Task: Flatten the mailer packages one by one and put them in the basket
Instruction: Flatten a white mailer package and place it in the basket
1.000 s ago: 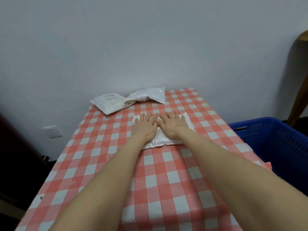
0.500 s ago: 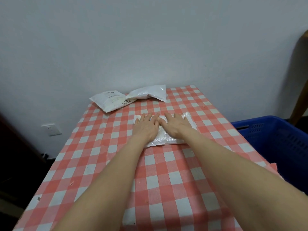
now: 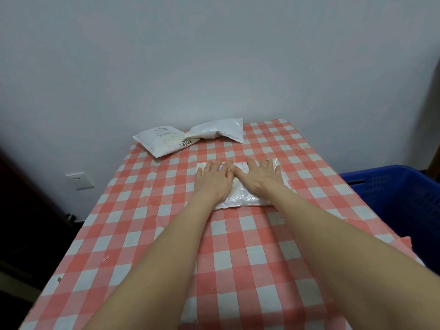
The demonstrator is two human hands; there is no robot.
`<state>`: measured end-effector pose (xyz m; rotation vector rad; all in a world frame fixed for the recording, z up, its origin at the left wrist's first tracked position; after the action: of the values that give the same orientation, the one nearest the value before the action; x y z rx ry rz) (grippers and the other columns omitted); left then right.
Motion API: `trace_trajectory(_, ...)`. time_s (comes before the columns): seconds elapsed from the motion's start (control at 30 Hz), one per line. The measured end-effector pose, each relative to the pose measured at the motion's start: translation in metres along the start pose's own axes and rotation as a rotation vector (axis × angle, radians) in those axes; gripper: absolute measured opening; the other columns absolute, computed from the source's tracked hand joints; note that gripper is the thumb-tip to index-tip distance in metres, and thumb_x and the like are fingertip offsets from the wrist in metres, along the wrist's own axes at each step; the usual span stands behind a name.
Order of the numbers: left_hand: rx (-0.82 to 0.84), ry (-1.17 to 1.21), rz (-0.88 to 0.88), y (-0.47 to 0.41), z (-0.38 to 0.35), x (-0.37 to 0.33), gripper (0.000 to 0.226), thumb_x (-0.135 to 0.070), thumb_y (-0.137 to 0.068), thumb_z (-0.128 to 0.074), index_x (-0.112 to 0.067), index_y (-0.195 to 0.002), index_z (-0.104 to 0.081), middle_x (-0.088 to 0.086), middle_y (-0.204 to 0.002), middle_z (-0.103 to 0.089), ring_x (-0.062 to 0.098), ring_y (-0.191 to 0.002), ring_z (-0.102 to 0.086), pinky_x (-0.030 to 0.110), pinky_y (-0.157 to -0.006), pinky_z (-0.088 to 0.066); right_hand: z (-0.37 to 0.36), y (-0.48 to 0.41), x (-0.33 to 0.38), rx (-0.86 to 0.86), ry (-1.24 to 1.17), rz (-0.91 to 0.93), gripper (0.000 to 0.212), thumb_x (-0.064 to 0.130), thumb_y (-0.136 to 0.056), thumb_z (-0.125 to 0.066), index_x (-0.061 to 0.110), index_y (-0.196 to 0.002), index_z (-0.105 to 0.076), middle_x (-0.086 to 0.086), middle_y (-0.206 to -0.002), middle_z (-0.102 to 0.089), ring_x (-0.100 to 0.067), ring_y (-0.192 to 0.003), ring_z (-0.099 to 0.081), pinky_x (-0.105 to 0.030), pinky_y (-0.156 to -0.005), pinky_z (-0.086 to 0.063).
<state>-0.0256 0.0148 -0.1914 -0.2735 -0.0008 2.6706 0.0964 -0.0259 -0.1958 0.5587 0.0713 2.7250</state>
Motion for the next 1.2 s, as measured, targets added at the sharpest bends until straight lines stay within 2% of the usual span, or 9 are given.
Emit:
trace_trajectory(0.93, -0.077, 0.017, 0.021, 0.0045, 0.0003, -0.0036, 0.050, -0.039, -0.102, -0.014, -0.031, -0.151, -0.017, 0.005, -0.159, -0.016, 0.020, -0.147, -0.008, 0.046, -0.119, -0.004, 0.0014, -0.0036, -0.0019, 0.020, -0.030, 0.050, 0.085, 0.080, -0.084, -0.016, 0.031, -0.154, -0.011, -0.015, -0.161, -0.004, -0.028, -0.149, 0.005, -0.049, -0.118, 0.003)
trace_trajectory(1.07, -0.041, 0.009, 0.025, 0.0034, 0.0025, -0.0042, 0.050, -0.038, -0.102, -0.013, -0.031, -0.151, -0.015, 0.005, -0.159, -0.014, 0.020, -0.148, -0.007, 0.046, -0.120, -0.003, 0.0030, -0.0045, -0.0013, 0.032, -0.036, 0.062, 0.085, 0.079, -0.084, -0.017, 0.031, -0.154, -0.010, -0.015, -0.161, -0.002, -0.028, -0.149, 0.007, -0.048, -0.118, 0.003)
trace_trajectory(1.2, 0.065, 0.056, 0.022, 0.0019, 0.0052, -0.0037, 0.050, -0.040, -0.102, -0.012, -0.031, -0.152, -0.011, 0.005, -0.160, -0.008, 0.020, -0.148, -0.003, 0.047, -0.119, -0.001, 0.0082, -0.0024, -0.0019, 0.078, -0.097, 0.089, 0.084, 0.077, -0.086, -0.019, 0.029, -0.154, -0.009, -0.015, -0.161, -0.001, -0.029, -0.148, 0.008, -0.049, -0.117, 0.005)
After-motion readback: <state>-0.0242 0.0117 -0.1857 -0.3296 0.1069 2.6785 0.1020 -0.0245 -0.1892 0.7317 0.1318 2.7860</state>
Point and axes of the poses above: each hand's wrist, its own y-axis away from the middle knuckle, its own z-axis out of the back of the hand, x = y × z, the point moved 7 cm from there along -y, towards the middle knuckle
